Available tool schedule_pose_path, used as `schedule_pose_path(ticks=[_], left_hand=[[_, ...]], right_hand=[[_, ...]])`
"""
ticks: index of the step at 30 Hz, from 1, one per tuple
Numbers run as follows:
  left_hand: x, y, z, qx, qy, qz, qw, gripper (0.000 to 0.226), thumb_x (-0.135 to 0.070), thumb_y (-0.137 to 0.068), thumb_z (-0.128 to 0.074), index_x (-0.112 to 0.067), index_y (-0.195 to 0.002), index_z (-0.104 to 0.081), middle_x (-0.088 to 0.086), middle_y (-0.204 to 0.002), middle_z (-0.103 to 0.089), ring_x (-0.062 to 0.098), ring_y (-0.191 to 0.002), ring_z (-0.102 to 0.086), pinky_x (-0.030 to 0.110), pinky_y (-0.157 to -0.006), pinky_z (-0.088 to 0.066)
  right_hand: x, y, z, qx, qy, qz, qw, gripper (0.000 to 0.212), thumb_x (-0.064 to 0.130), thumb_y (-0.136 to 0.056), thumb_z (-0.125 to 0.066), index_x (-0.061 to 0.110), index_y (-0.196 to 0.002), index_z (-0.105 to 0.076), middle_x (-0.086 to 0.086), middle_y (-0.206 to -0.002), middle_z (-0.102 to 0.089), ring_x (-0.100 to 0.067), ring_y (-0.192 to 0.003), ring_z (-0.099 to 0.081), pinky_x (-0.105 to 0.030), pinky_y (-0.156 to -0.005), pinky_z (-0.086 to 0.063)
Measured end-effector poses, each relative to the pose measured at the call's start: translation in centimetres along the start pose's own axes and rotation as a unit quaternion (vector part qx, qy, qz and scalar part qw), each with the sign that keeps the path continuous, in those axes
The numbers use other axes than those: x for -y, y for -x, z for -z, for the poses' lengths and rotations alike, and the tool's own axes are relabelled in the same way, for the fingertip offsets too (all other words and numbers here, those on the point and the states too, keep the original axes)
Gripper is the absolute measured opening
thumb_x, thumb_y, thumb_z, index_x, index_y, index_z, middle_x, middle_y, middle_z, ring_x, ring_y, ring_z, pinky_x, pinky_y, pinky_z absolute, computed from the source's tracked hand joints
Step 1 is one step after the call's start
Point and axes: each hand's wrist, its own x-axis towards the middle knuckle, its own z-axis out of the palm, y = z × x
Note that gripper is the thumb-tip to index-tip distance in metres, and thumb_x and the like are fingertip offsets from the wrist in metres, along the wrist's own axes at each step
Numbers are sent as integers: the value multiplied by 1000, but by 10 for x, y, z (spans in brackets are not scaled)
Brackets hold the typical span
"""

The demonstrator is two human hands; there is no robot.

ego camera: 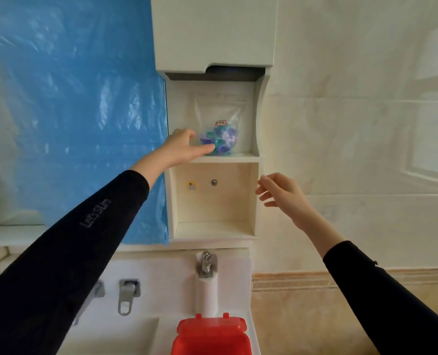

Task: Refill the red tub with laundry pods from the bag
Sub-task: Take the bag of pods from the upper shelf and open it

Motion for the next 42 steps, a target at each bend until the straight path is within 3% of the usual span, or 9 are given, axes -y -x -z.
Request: schedule_pose_path(ticks=[3, 6, 10, 13, 18, 24, 34, 39, 42], left_hand=[[-18, -21, -20, -21, 23, 81, 996, 119, -77, -60, -61, -4, -145, -23, 16, -149, -32, 33, -133, -37, 42, -103, -38], [-34, -39, -43, -48, 55, 143, 987, 131, -80, -57, -63, 0, -147, -11, 17, -150, -29, 33, -134, -34, 44, -108, -36], [-51, -54, -69, -108, 101, 176, 973, 124, -75, -56, -68, 1, -142, -19, 15, -141, -38, 29, -126, -43, 40, -104, -41], [-57, -59, -79, -164, 78, 189, 965, 110, -69, -59, -70, 0, -134, -30, 13, -132, -45, 27, -120, -48, 34, -97, -42], [-58, -60, -89, -202, 0, 168, 965, 94, -62, -70, -67, 2, -131, -34, 14, -128, -44, 28, -114, -48, 35, -92, -42], [-54, -62, -90, -205, -7, 126, 971, 73, -44, -75, -72, 0, -122, -39, 18, -125, -48, 34, -108, -54, 38, -86, -44], [-45, -62, -63, -161, 3, 70, 985, 76, -39, -72, -78, -2, -127, -41, 17, -127, -50, 33, -108, -56, 32, -75, -39], [-45, -38, -46, -160, 52, 38, 985, 70, -40, -70, -77, -5, -121, -46, 12, -118, -54, 20, -91, -51, 32, -70, -44], [-45, -10, -37, -155, 87, 15, 984, 65, -39, -68, -76, -7, -116, -48, 9, -113, -56, 20, -91, -53, 31, -68, -44]], right_hand=[[-10, 0, 7, -9, -2, -12, 1000, 25, 29, -99, -54, 6, -97, -62, -5, -84, -69, -19, -75, -63, -30, -67, -52], [-21, 2, 13, -14, -9, -22, 1000, 23, 29, -99, -54, 9, -94, -62, -6, -85, -70, -18, -74, -64, -30, -67, -53], [-34, 6, 17, -14, -9, -27, 1000, 24, 30, -99, -53, 8, -98, -64, -6, -86, -71, -14, -74, -65, -31, -69, -54], [-42, 11, 19, -9, -11, -27, 1000, 24, 29, -99, -53, 8, -99, -64, -5, -87, -72, -13, -74, -66, -32, -71, -55], [-48, 13, 21, -5, -21, -30, 999, 23, 29, -99, -53, 9, -99, -64, -5, -85, -72, -15, -75, -67, -35, -73, -56], [-56, 20, 14, 8, -31, -39, 999, 22, 29, -99, -53, 11, -97, -65, -4, -84, -73, -17, -75, -69, -38, -75, -58], [-54, 33, 5, 27, -38, -49, 998, 21, 28, -99, -53, 11, -95, -65, -4, -81, -72, -14, -69, -67, -33, -69, -55], [-48, 39, -2, 37, -38, -51, 997, 22, 27, -99, -53, 10, -95, -65, -4, -81, -71, -17, -70, -67, -30, -67, -55], [-45, 45, -9, 46, -47, -52, 996, 24, 28, -99, -52, 8, -95, -65, -4, -81, -71, -17, -70, -66, -32, -68, -54]])
